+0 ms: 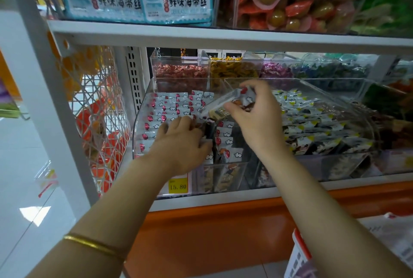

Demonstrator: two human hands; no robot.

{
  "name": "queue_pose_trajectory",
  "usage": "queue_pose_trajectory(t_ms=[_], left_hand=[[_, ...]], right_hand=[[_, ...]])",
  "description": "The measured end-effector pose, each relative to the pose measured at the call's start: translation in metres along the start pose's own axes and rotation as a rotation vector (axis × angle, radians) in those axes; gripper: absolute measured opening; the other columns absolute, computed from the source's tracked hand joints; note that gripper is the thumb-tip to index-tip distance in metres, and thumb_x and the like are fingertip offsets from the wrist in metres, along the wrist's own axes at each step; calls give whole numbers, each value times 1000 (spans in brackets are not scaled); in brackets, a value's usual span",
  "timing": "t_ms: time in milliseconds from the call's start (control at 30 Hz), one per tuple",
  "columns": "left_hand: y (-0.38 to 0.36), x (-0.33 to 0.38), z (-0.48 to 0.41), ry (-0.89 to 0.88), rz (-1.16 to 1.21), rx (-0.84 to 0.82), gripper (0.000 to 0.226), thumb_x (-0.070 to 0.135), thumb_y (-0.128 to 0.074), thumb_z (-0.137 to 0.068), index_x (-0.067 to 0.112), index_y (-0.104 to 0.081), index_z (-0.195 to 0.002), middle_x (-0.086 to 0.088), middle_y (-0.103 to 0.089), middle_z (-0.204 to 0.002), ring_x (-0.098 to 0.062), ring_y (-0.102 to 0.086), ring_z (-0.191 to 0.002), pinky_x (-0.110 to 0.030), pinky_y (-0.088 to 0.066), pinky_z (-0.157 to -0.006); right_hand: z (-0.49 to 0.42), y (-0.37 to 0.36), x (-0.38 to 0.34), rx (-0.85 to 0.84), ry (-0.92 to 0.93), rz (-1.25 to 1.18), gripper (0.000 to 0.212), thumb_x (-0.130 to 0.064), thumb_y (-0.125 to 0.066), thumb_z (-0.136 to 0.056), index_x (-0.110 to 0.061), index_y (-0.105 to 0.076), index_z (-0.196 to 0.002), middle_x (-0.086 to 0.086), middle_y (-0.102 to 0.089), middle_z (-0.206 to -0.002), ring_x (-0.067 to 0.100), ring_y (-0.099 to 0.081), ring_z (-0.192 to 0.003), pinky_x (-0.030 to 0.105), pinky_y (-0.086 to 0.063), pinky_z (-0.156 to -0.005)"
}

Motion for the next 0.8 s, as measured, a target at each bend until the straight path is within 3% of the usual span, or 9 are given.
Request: queue_pose_trajectory(t_ms=[167,267,367,500,567,667,800], left_hand=[[3,3,12,-14,33,105,45,47,-29,-96,22,-48,-129,-2,-43,-117,-21,-36,-117,-40,-22,-106],[12,2,14,-28,62,89,44,47,-32,-95,22,-50,-126,-1,-49,-109,-22,-43,-113,-42,-27,-105],[19,-6,18,-23,57,85,44,51,-34,-93,22,-52,-121,3,-43,-100,-21,-43,-112,-42,-30,-104],[21,-16,21,8,66,91,47,51,-37,-92,20,-52,-124,-1,-48,-114,-21,-40,-114,-40,-31,-103],[21,-18,22,12,79,79,49,51,-37,-92,20,-50,-127,-2,-48,-119,-22,-39,-116,-40,-31,-104],[21,-18,24,20,105,73,52,50,-38,-92,20,-46,-133,-4,-45,-129,-22,-35,-123,-40,-29,-107],[21,-18,25,33,137,91,54,47,-40,-93,19,-40,-139,-4,-41,-137,-23,-30,-129,-37,-26,-106]], right_hand=[[-19,-38,-3,-362,148,303,30,-19,-71,-81,-10,-57,-107,7,-63,-104,21,-58,-93,28,-40,-70],[-26,-59,-4,-627,189,497,31,-17,-65,-85,-5,-59,-113,12,-59,-115,26,-55,-105,33,-44,-82],[-33,-62,-6,-683,169,572,34,-22,-64,-87,-8,-61,-118,11,-56,-122,25,-54,-108,35,-45,-89],[-23,-68,-3,-855,208,691,22,-16,-47,-93,-13,-68,-99,8,-64,-97,27,-57,-95,34,-41,-77],[-22,-69,-2,-872,173,653,27,-14,-43,-93,-15,-69,-101,7,-66,-101,25,-58,-94,35,-43,-81],[-38,-63,-1,-745,79,451,27,-5,-46,-92,-14,-69,-104,4,-66,-113,19,-59,-102,31,-46,-86],[-54,-68,8,-595,115,443,25,2,-49,-89,-11,-69,-97,5,-67,-108,18,-61,-101,26,-43,-84]])
Point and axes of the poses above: each hand's wrist, its own z-axis away from the middle knuckle, its own y-axis out of the back of the hand, x = y × z, the point moved 2 cm from there along -z, towards the middle knuckle
